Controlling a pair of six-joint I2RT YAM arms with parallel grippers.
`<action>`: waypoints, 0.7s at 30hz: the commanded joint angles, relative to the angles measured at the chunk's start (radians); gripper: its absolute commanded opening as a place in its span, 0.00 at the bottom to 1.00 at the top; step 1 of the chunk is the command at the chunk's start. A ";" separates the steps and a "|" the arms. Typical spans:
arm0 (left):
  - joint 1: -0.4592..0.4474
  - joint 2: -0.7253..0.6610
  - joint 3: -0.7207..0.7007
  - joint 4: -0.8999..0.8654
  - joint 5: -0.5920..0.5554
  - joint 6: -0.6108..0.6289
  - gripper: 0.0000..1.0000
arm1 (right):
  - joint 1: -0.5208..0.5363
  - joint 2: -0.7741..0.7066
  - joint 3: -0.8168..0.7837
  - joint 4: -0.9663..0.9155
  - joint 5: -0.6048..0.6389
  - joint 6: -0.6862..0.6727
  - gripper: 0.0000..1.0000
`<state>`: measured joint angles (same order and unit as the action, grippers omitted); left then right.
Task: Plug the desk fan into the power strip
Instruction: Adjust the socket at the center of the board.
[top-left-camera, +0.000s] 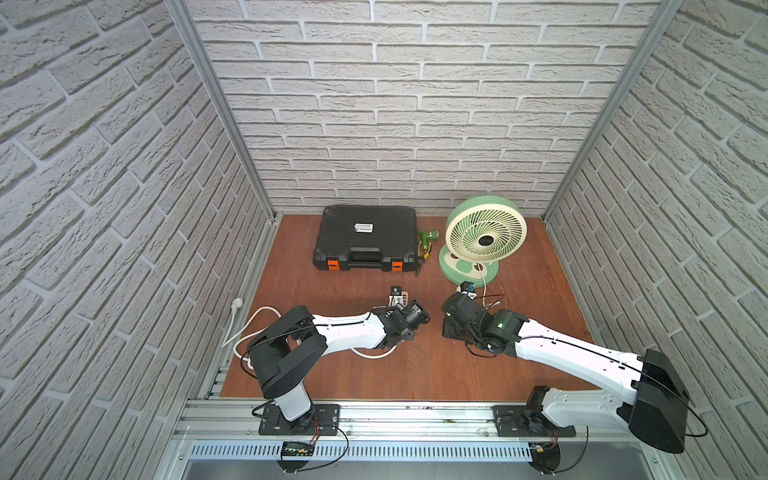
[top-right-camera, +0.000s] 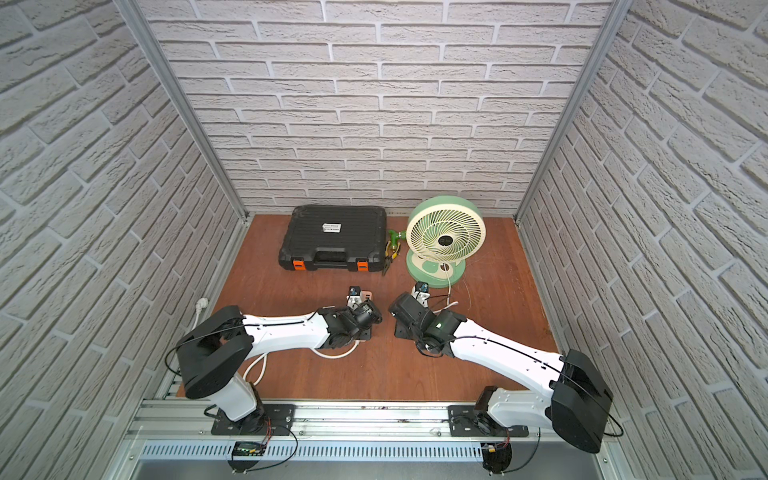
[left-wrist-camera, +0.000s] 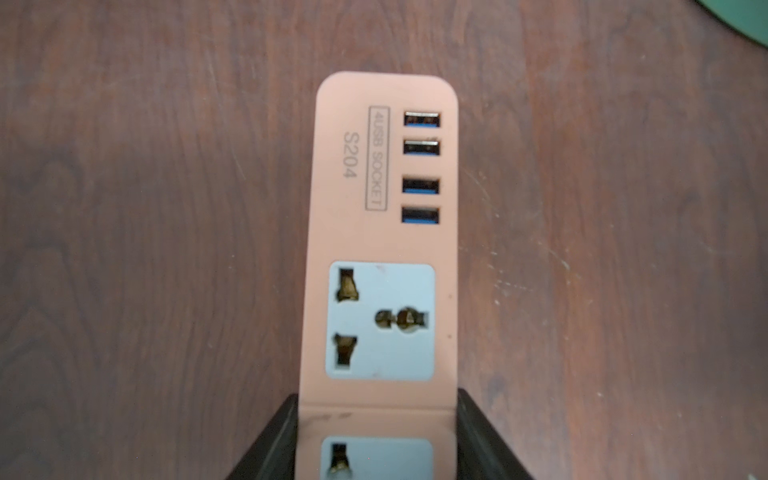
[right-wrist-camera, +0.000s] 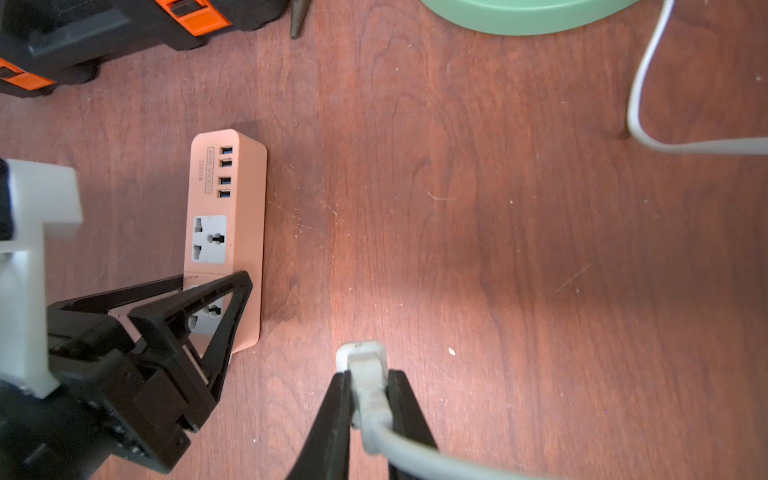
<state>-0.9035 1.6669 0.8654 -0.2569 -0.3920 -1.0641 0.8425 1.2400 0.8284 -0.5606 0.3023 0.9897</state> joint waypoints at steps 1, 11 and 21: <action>-0.019 -0.003 -0.026 0.017 -0.053 -0.131 0.08 | 0.004 0.006 0.010 0.051 -0.019 -0.012 0.02; -0.057 0.086 -0.023 0.024 -0.084 -0.342 0.00 | 0.017 0.021 -0.029 0.118 -0.022 -0.017 0.03; -0.038 0.105 -0.052 0.059 -0.074 -0.461 0.00 | 0.023 0.014 -0.088 0.215 -0.021 -0.034 0.03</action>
<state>-0.9470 1.6955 0.8654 -0.2134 -0.4549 -1.2289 0.8574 1.2568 0.7681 -0.4168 0.2783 0.9707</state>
